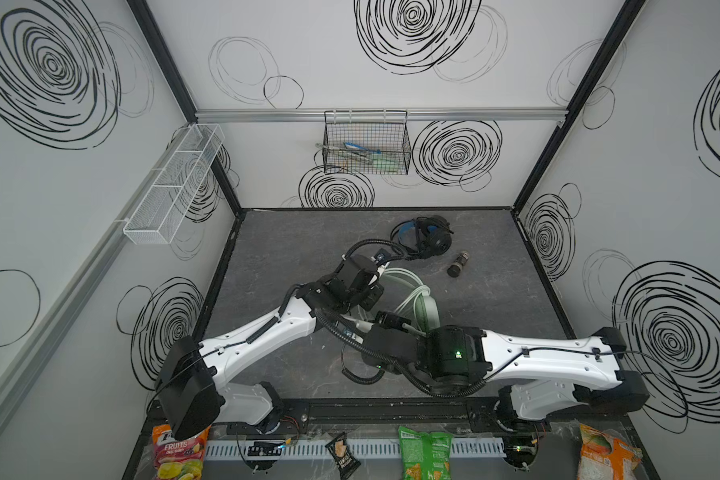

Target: Wrap the headphones

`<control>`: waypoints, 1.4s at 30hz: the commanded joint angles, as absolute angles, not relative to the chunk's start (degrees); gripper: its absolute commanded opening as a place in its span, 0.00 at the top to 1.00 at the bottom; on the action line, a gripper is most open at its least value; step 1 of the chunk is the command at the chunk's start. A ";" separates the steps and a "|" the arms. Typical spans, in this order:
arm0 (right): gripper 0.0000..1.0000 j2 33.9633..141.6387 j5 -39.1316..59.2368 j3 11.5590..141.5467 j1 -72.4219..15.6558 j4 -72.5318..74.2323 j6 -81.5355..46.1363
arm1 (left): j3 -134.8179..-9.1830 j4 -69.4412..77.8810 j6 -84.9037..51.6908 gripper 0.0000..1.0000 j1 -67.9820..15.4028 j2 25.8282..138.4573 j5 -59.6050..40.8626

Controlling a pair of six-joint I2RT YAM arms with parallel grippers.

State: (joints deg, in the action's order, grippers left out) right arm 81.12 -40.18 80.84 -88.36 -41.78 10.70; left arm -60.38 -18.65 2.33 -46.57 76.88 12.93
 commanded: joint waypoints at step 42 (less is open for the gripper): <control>1.00 69.49 -62.90 74.76 -101.91 -11.86 46.02 | -58.47 -20.01 3.05 1.00 -50.16 78.36 0.87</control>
State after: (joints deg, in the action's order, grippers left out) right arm 73.45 -61.87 71.55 -101.21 -11.88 53.30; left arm -58.92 -24.32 4.86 -51.27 80.16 3.14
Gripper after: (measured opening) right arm 0.109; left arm 0.078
